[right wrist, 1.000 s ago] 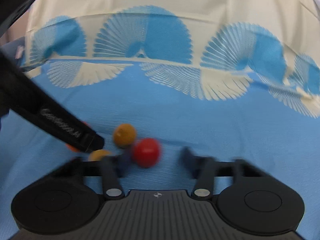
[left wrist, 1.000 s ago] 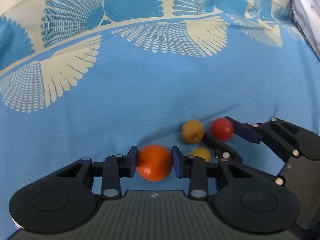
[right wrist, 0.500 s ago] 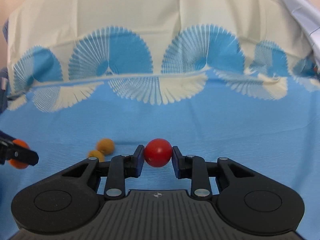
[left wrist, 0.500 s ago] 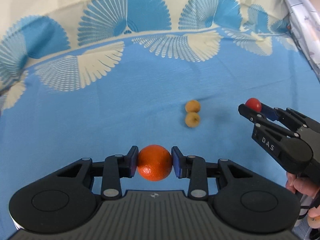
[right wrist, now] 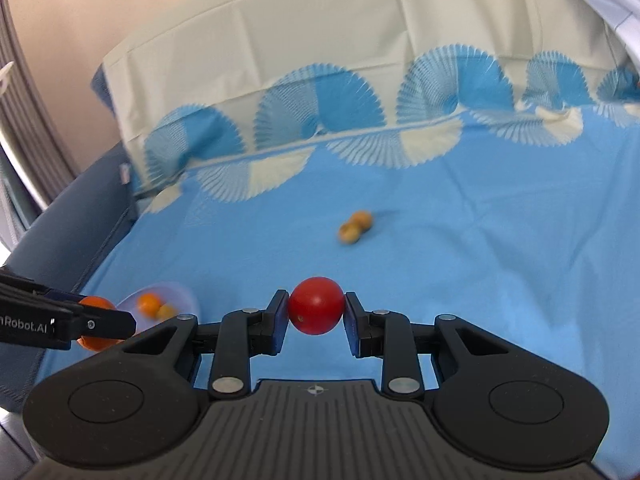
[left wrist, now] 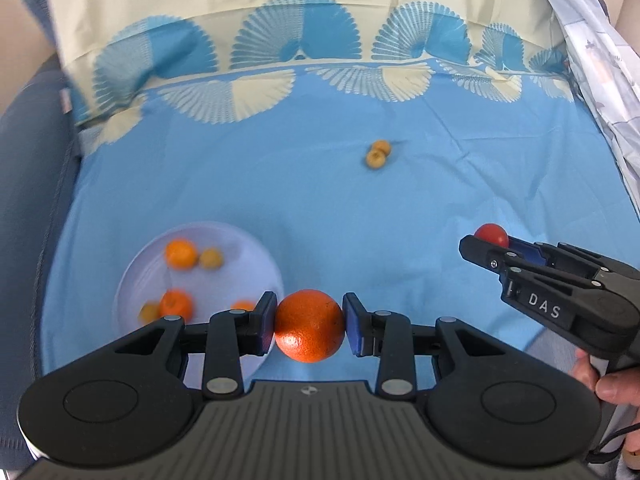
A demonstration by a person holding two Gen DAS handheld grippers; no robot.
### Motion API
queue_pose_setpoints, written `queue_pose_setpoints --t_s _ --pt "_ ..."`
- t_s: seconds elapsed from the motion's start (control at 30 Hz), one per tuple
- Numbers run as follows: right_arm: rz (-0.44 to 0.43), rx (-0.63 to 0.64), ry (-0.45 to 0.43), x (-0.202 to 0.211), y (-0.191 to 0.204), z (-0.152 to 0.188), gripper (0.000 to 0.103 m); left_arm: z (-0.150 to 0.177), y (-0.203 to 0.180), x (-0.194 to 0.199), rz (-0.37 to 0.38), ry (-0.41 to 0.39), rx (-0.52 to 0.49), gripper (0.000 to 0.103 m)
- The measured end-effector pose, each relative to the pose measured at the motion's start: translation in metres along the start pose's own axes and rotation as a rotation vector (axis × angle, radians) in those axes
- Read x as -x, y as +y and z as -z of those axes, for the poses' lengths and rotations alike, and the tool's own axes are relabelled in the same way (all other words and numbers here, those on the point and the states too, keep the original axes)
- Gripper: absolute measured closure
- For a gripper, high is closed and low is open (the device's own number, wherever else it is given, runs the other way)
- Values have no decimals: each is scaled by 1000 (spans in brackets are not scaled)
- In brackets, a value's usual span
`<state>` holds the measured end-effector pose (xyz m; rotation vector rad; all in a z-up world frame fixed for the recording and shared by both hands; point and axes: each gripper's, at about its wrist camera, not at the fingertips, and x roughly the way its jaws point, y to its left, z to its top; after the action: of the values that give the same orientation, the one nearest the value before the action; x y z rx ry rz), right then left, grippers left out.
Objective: Organize fruits
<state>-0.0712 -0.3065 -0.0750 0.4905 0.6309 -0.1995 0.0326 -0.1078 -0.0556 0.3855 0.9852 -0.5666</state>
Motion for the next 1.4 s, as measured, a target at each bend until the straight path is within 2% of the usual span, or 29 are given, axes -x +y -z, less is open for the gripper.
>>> queue_pose_setpoints --t_s 0.17,0.4,0.7,1.0,1.4 --pt "-56 15 32 34 31 19 72 40 20 38 -11 -25 46 63" --pt "-90 105 18 79 77 40 72 83 43 78 -41 -78 103 63" --pt "-130 161 43 107 118 58 72 121 63 108 -53 -110 167 63" --pt "-147 237 45 119 151 71 72 136 81 118 -56 -129 212 63" --pt "-146 289 39 124 164 73 72 138 90 121 -59 -140 243 63"
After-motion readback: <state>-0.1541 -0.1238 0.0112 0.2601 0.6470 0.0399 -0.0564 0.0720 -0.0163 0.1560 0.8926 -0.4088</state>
